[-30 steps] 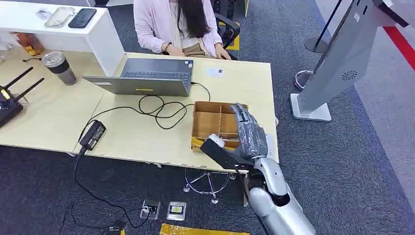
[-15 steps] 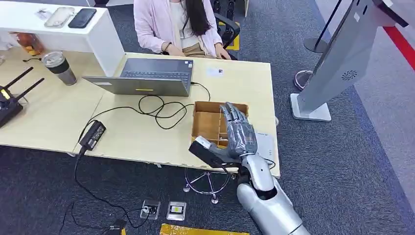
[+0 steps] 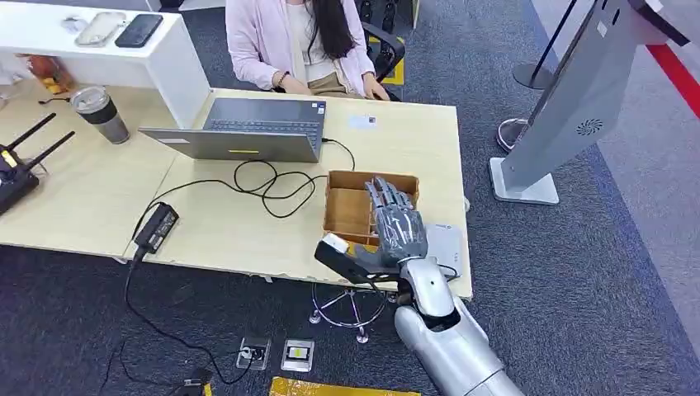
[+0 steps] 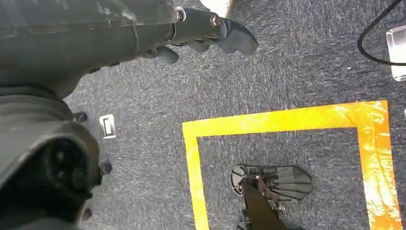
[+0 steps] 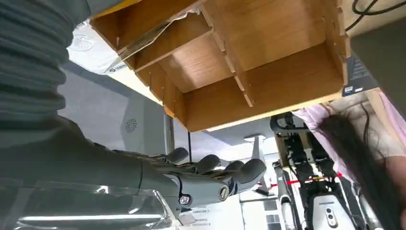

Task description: Pass the card to the sensor for recognition and then transmit it.

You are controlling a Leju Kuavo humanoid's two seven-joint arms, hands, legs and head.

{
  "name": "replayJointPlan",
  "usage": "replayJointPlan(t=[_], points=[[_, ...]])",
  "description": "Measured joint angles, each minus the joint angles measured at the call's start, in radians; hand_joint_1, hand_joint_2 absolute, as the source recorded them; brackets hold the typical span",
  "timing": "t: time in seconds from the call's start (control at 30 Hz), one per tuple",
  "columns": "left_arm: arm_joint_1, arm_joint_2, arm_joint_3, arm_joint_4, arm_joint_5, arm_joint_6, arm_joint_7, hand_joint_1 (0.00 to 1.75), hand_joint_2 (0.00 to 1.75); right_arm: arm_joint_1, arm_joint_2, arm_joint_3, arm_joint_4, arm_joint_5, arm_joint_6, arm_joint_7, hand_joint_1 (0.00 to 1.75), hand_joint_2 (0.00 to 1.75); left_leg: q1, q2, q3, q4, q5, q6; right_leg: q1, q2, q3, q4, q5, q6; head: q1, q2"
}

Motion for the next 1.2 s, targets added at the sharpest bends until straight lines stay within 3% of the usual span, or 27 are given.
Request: replayJointPlan(t=[0.73, 1.2], points=[[0.011, 0.000, 0.008, 0.000, 0.065, 0.008, 0.000, 0.00, 0.00, -0.040, 0.009, 0.000, 0.089, 0.006, 0.053, -0.031, 0.00, 1.75, 0.000, 0.000, 0.000, 0.000, 0.000, 0.000, 0.000, 0.000, 0.000, 0.000, 0.000, 0.000, 0.000, 0.000], [0.014, 0.001, 0.008, 0.000, 0.069, 0.010, 0.000, 0.00, 0.00, -0.046, -0.006, 0.001, 0.096, 0.041, 0.079, 0.009, 0.00, 1.75, 0.000, 0.000, 0.000, 0.000, 0.000, 0.000, 0.000, 0.000, 0.000, 0.000, 0.000, 0.000, 0.000, 0.000]])
